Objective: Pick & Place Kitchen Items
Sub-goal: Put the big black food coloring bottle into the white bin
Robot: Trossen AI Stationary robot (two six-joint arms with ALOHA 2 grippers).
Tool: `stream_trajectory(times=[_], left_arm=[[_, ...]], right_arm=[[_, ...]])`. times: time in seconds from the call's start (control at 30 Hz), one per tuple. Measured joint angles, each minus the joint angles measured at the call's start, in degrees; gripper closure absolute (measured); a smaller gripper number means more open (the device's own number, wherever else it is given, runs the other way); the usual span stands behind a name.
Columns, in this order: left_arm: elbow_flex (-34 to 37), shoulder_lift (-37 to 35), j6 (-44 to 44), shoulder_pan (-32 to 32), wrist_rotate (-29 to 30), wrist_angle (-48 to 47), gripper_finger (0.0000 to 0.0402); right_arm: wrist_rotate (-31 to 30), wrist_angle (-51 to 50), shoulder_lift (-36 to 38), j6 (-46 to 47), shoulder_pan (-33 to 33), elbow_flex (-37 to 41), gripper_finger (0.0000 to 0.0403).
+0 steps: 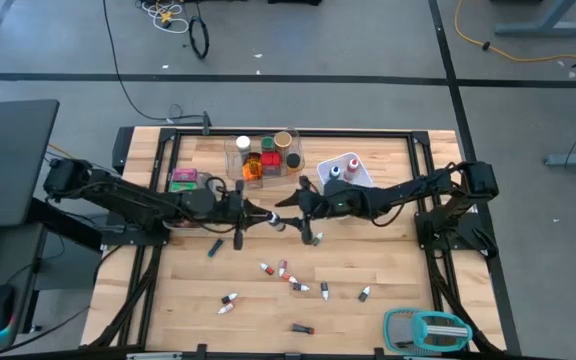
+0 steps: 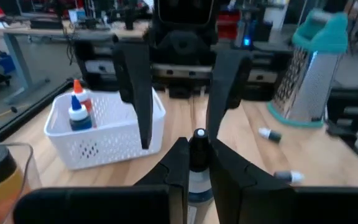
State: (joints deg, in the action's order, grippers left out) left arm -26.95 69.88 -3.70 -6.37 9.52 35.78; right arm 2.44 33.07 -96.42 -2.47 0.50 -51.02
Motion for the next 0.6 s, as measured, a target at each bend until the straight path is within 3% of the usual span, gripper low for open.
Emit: stream_trajectory(times=[0.1, 0.3, 0.6], left_arm=[[-1.66, 1.23, 2.35, -0.01, 0.33, -0.79, 0.0357], [-3.24, 1.6, 3.18, 0.0, 2.32, -2.16, 0.0357], [-3.37, 1.47, 4.46, 0.04, 3.31, -0.59, 0.0357]], right_arm=[[1.31, -5.85, -0.06, -1.36, 0.18, -3.64, 0.0196], [2.7, -8.16, -0.09, -0.84, 0.06, -5.1, 0.0168], [-3.81, -10.84, -0.07, 1.52, 0.06, -5.18, 0.0139]])
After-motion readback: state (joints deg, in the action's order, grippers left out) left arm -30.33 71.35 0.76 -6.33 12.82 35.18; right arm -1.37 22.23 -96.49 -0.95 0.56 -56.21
